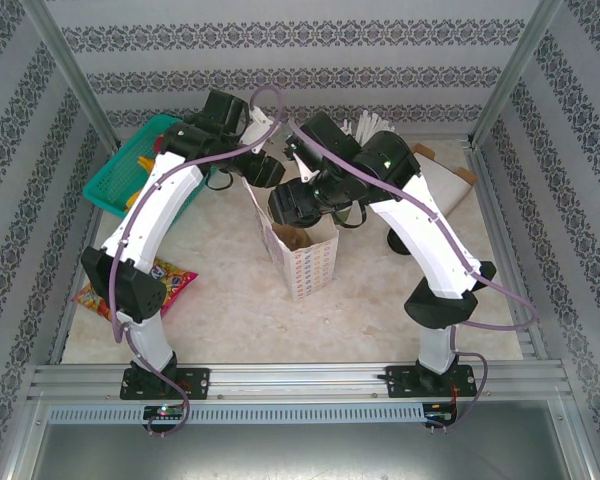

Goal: Pack the takeout coffee

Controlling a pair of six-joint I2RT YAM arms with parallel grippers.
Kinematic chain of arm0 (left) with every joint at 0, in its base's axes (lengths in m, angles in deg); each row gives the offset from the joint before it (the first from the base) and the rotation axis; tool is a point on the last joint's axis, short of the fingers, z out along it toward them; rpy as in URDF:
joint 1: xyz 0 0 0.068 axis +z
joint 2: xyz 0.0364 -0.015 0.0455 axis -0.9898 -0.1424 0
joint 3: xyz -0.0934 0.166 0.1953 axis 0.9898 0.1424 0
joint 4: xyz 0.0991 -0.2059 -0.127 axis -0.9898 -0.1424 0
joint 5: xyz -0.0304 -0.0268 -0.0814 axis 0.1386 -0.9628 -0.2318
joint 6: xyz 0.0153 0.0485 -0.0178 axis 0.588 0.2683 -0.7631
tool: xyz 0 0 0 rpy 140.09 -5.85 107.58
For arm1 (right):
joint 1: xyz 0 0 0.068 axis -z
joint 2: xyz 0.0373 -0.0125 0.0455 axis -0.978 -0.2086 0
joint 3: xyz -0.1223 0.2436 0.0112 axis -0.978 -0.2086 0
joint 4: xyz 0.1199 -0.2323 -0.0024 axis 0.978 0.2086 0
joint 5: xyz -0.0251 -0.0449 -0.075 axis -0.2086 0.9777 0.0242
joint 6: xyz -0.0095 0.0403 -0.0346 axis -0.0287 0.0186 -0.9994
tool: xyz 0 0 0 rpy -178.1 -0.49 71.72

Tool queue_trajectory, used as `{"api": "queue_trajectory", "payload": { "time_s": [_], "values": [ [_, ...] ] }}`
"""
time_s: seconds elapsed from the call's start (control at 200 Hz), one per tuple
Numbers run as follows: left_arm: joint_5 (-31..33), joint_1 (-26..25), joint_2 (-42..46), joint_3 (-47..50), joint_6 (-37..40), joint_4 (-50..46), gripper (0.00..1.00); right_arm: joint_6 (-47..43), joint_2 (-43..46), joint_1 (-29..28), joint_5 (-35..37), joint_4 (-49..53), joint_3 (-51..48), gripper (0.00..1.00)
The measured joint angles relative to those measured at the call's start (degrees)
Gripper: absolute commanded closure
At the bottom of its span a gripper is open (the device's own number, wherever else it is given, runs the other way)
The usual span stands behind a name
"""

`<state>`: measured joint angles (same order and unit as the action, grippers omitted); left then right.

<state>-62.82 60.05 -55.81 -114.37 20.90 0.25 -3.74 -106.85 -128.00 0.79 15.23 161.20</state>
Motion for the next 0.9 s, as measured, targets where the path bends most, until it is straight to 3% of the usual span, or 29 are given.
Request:
{"api": "queue_trajectory", "payload": {
  "time_s": [0.115, 0.654, 0.904],
  "values": [
    [2.0, 0.0, 1.4, 0.0, -2.8, 0.6, 0.39, -0.2, -0.1, 0.0, 0.0, 0.0, -0.6, 0.29],
    [13.4, 0.0, 19.2, 16.3, -13.4, 9.6, 0.08, -0.9, -1.3, 0.0, 0.6, 0.0, -5.5, 0.29],
    [15.5, 0.0, 27.7, 23.5, -19.2, 11.0, 0.05, -1.0, -2.4, 0.0, 1.3, 0.0, -5.5, 0.29]
  ]
}}
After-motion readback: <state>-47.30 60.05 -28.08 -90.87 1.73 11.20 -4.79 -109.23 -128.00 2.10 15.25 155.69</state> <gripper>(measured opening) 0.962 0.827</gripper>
